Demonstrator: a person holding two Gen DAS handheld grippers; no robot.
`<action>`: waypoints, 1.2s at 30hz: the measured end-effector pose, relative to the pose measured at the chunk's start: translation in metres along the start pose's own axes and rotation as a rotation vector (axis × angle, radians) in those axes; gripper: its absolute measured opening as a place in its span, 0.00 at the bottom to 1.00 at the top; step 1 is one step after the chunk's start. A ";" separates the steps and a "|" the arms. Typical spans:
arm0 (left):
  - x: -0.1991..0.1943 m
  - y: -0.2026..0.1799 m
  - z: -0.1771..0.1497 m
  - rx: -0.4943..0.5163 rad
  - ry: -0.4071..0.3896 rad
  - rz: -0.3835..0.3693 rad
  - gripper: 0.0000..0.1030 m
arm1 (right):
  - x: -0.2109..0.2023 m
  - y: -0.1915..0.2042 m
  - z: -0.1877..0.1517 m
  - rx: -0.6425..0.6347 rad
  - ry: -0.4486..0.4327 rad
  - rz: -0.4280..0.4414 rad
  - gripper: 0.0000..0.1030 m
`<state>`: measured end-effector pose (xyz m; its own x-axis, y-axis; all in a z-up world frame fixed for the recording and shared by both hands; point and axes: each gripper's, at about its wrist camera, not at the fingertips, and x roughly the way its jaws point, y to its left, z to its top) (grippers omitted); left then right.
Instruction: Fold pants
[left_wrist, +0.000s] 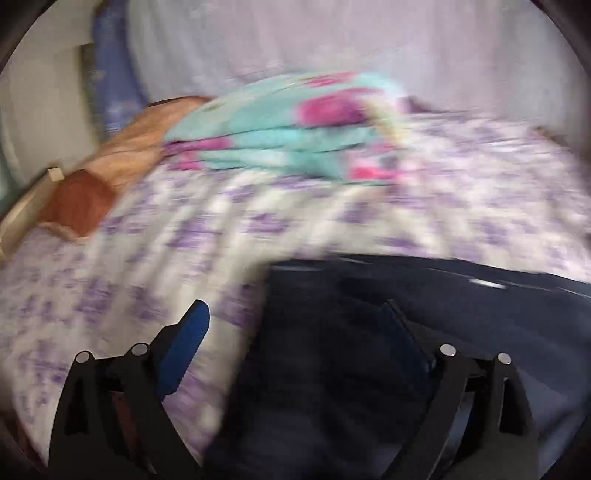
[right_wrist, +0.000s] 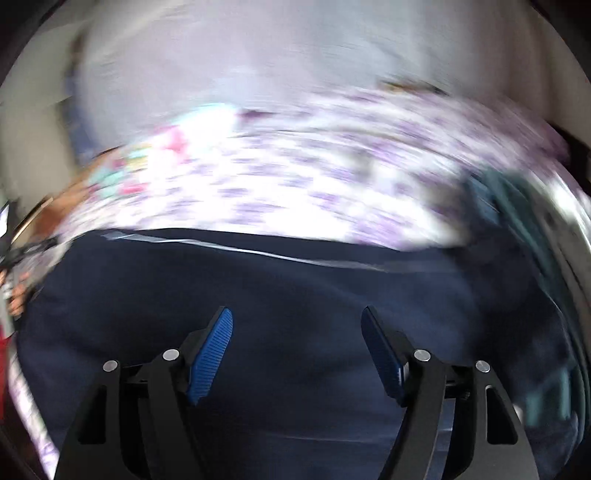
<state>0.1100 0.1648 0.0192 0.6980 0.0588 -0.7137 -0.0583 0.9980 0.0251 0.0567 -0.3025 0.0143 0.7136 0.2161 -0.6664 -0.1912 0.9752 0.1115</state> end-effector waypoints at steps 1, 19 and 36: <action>-0.003 -0.008 -0.004 0.023 0.009 -0.038 0.93 | 0.004 0.023 0.003 -0.056 0.012 0.052 0.71; 0.034 0.045 0.013 -0.129 0.055 -0.087 0.95 | 0.073 0.075 0.072 -0.275 0.116 0.240 0.74; 0.121 0.059 0.043 -0.124 0.245 -0.285 0.91 | 0.168 0.073 0.083 -0.417 0.277 0.286 0.28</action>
<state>0.2216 0.2318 -0.0360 0.5084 -0.2422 -0.8263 0.0171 0.9623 -0.2715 0.2191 -0.1910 -0.0282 0.4023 0.3932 -0.8268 -0.6404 0.7662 0.0528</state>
